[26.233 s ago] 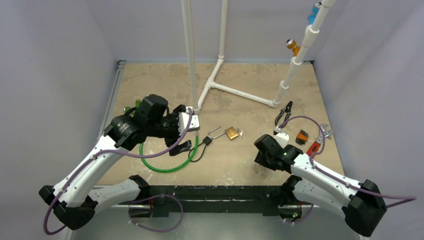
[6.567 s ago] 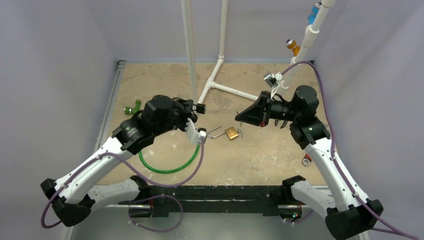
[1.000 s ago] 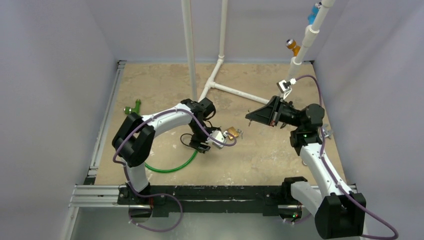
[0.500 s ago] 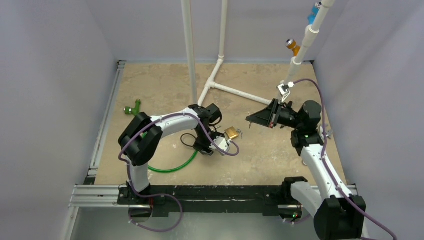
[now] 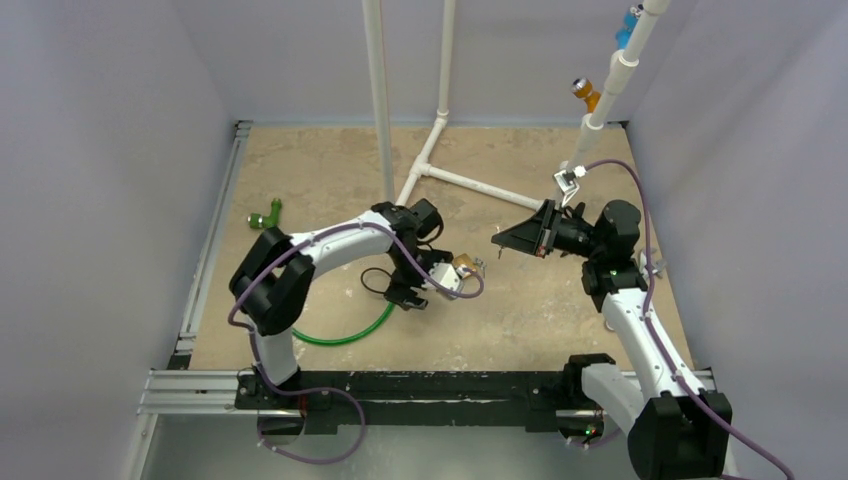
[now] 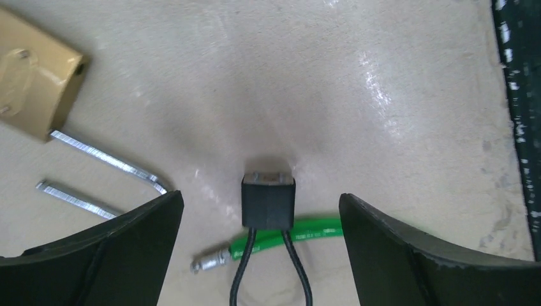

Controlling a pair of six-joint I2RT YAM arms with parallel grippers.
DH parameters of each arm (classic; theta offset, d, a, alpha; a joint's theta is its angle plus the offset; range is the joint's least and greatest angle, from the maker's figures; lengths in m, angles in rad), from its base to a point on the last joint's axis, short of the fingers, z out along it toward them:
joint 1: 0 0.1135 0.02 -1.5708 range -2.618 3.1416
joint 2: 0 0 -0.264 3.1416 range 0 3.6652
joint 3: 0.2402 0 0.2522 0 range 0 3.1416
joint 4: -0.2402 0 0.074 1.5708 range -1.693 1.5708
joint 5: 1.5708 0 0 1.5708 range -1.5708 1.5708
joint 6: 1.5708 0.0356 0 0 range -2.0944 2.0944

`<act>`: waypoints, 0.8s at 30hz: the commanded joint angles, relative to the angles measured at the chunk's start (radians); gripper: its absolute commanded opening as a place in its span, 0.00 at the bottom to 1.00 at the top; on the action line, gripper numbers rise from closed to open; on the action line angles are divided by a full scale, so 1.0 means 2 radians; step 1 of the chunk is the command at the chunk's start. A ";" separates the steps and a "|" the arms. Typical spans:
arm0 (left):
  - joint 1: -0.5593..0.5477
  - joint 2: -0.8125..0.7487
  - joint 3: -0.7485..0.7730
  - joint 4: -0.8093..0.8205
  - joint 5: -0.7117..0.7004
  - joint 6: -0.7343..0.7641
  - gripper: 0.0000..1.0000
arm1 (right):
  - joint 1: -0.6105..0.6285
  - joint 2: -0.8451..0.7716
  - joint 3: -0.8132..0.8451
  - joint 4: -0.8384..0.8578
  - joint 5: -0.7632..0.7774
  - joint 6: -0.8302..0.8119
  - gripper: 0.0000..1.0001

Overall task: Unlock with the key
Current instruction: Place the lock at the center of the board, then adjust the key.

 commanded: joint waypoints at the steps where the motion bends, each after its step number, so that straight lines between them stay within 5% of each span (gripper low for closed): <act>1: 0.022 -0.113 0.045 -0.058 0.056 -0.045 0.97 | -0.002 -0.008 0.022 0.022 -0.005 -0.001 0.00; 8: 0.023 -0.250 0.107 -0.035 0.097 -0.090 0.99 | 0.014 0.000 0.027 0.079 -0.020 0.028 0.00; 11: 0.009 -0.321 0.043 0.153 0.043 -0.081 0.97 | 0.045 0.014 0.019 0.191 -0.035 0.101 0.00; 16: 0.000 -0.356 -0.138 0.512 0.028 0.178 0.82 | 0.140 0.047 0.066 0.216 -0.030 0.100 0.00; 18: 0.000 -0.339 -0.177 0.659 0.039 0.225 0.75 | 0.151 0.055 0.085 0.214 -0.033 0.100 0.00; 24: 0.000 -0.318 -0.211 0.801 0.067 0.287 0.64 | 0.153 0.080 0.097 0.314 -0.067 0.187 0.00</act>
